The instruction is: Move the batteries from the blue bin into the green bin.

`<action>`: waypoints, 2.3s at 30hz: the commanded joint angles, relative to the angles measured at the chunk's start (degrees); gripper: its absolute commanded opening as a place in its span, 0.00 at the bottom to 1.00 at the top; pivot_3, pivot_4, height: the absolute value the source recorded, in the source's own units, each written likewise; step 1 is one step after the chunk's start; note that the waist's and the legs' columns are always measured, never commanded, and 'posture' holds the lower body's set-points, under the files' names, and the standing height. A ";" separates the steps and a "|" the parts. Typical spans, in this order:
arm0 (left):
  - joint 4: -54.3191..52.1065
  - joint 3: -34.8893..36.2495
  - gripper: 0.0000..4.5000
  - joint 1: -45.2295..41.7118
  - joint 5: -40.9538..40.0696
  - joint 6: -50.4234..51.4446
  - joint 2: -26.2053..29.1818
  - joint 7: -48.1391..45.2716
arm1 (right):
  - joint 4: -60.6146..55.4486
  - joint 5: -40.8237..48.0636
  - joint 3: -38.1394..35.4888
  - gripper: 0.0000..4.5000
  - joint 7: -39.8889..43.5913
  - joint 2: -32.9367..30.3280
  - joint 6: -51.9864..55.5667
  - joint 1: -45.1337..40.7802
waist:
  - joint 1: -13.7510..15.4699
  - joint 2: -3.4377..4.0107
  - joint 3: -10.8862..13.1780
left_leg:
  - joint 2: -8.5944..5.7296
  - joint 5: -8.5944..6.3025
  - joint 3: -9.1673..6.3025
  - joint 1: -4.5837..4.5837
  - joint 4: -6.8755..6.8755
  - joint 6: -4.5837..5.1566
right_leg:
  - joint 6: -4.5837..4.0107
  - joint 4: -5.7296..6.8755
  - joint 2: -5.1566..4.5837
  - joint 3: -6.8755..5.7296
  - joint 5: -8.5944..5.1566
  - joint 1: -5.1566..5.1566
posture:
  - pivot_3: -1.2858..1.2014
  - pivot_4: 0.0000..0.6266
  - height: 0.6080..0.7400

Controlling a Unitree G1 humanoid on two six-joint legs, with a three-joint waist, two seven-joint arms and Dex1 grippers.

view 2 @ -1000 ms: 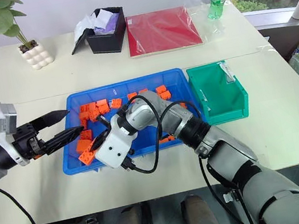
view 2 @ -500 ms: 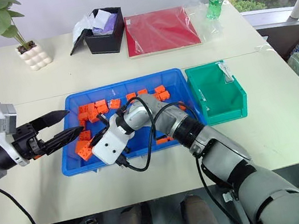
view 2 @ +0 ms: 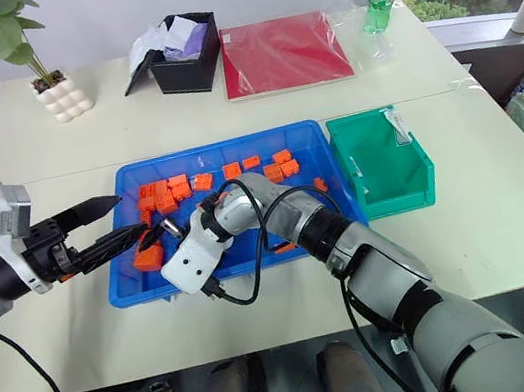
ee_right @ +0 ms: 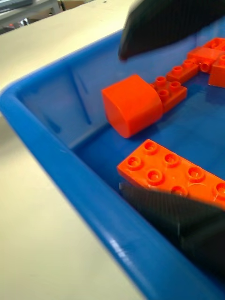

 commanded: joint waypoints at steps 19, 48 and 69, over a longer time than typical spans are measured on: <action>1.45 -0.80 1.00 -1.26 1.18 -2.85 -1.02 -1.76 | -39.78 29.56 -19.15 0.99 15.95 -11.88 69.23 -1.55 | 0.12 0.00 0.00 | -0.02 -0.22 -0.02 -0.02 -0.03 0.38 | 0.00 -0.02 -0.08 0.00 0.00 -0.01 | 0.52 0.24 1.00; 1.20 -2.72 1.00 -1.98 3.10 -2.67 0.79 -4.09 | -45.00 33.11 -10.06 0.99 2.62 -13.90 84.73 9.33 | -0.03 0.00 0.00 | -0.02 -0.23 0.00 -0.11 -0.05 0.39 | 0.00 -0.03 -0.06 0.00 0.00 -0.11 | 0.52 0.24 1.00; 0.05 -1.93 1.00 -0.59 5.10 -3.40 1.47 -4.26 | -28.27 27.48 -7.46 0.99 1.59 -10.45 73.61 6.89 | 0.03 0.00 0.00 | -0.03 -0.23 0.00 -0.14 -0.05 0.39 | 0.00 -0.02 -0.06 0.00 0.00 -0.13 | 0.52 0.24 1.00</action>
